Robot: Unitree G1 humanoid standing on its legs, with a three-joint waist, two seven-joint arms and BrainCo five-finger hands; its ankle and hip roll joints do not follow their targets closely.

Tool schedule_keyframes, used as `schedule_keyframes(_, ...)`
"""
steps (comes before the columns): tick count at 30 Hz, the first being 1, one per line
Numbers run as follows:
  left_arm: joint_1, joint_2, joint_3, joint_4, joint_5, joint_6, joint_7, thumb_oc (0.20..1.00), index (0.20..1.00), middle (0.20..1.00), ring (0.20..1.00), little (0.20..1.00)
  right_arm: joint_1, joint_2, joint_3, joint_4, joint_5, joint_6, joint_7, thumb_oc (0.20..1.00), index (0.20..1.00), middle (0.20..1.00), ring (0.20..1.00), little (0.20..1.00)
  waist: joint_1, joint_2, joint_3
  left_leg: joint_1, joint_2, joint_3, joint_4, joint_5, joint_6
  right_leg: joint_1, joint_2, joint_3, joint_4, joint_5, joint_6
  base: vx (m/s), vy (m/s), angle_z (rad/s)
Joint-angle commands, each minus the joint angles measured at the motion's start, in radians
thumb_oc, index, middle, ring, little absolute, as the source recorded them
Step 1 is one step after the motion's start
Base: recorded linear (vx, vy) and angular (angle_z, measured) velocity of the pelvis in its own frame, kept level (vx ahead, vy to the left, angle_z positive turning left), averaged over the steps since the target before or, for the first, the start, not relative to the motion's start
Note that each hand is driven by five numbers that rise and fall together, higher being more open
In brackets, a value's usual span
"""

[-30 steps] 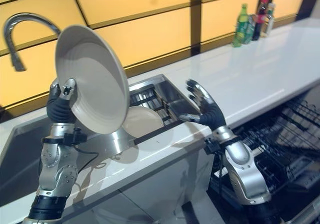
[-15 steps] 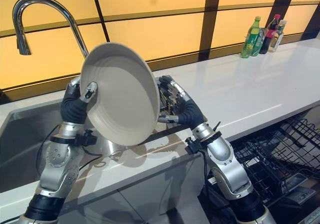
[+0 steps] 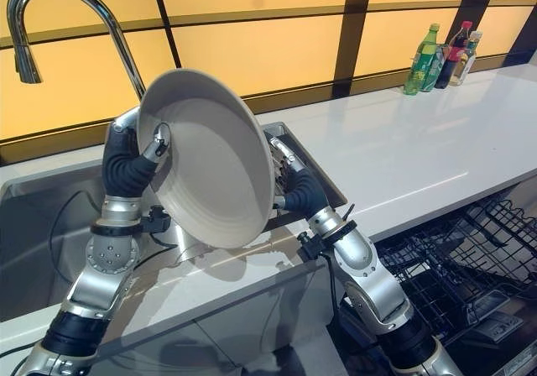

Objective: Pick up plates and place into dishwasher.

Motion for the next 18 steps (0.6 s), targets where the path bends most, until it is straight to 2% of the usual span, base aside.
schedule_keyframes(1, -0.097, 0.055, -0.054, 0.012, 0.079, -0.042, 0.028, 0.200, 0.200, 0.200, 0.200, 0.200, -0.120, 0.015, 0.027, -0.046, 0.019, -0.023, -0.014, 1.000, 1.000, 1.000, 1.000, 1.000, 0.015, -0.021, -0.022, 0.052, 0.045, 0.057, 0.009, -0.069, -0.014, -0.058, -0.016, -0.041, 0.007, 0.063, 0.013, 0.00, 0.000, 0.00)
schedule_keyframes(8, -0.061, 0.106, 0.021, 0.060, 0.113, -0.058, 0.124, 0.200, 0.200, 0.200, 0.200, 0.200, -0.089, -0.025, -0.049, -0.028, 0.025, -0.034, -0.061, 1.000, 1.000, 1.000, 1.000, 1.000, 0.007, -0.020, -0.032, 0.055, 0.052, 0.070, 0.007, -0.067, -0.016, -0.062, -0.014, -0.043, 0.007, 0.066, 0.014, 0.01, 0.011, -0.10)
schedule_keyframes(12, -0.040, 0.115, 0.063, 0.075, 0.128, -0.070, 0.145, 0.200, 0.200, 0.200, 0.200, 0.200, -0.086, -0.039, -0.110, -0.021, 0.011, -0.065, -0.114, 1.000, 1.000, 1.000, 1.000, 1.000, 0.006, -0.017, -0.036, 0.054, 0.055, 0.072, 0.007, -0.067, -0.016, -0.064, -0.013, -0.047, 0.008, 0.065, 0.013, 0.00, 0.000, 0.00)
schedule_keyframes(18, -0.012, 0.116, 0.107, 0.093, 0.145, -0.076, 0.144, 0.200, 0.200, 0.200, 0.200, 0.200, -0.108, -0.058, -0.232, -0.020, -0.027, -0.158, -0.259, 1.000, 1.000, 1.000, 1.000, 1.000, 0.007, -0.012, -0.045, 0.051, 0.054, 0.069, 0.008, -0.072, -0.016, -0.065, -0.013, -0.052, 0.008, 0.063, 0.011, 0.00, 0.000, 0.00)
